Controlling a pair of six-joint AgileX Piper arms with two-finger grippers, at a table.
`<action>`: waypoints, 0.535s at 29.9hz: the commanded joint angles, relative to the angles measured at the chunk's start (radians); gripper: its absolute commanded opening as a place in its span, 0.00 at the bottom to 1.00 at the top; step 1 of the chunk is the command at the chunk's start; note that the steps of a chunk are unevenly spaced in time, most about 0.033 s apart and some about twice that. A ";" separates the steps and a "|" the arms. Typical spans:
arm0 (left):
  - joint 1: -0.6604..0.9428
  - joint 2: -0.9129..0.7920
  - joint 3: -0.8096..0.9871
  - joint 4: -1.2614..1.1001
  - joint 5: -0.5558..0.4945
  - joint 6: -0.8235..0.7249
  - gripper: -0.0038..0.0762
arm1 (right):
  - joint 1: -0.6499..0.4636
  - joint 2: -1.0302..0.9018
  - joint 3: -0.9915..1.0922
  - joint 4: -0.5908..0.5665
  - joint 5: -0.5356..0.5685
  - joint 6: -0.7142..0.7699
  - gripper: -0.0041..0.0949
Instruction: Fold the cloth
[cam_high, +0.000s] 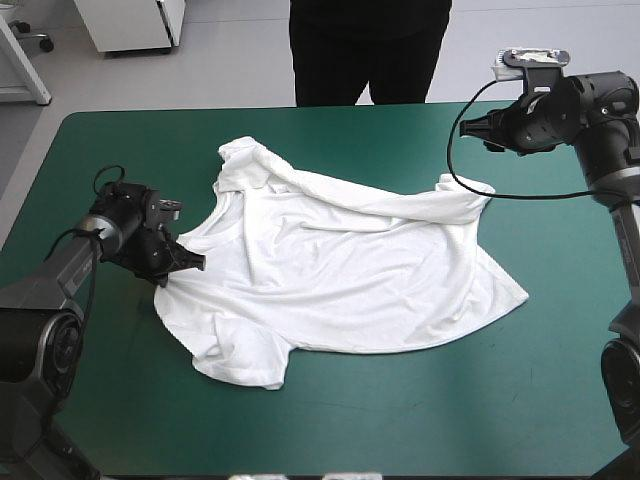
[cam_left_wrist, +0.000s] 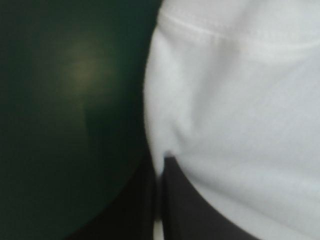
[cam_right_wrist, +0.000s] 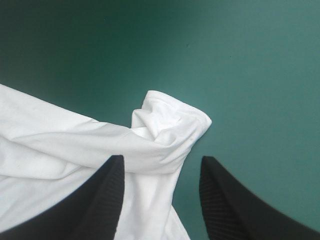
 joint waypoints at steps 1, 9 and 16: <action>0.068 -0.044 -0.065 0.050 -0.049 -0.017 0.04 | -0.007 -0.053 -0.033 -0.005 -0.038 -0.006 0.48; 0.236 -0.006 -0.235 0.054 -0.118 -0.003 0.04 | -0.007 -0.053 -0.033 -0.005 -0.034 -0.004 0.48; 0.270 0.146 -0.466 0.067 -0.100 0.020 0.04 | -0.007 -0.053 -0.033 -0.001 -0.030 -0.004 0.46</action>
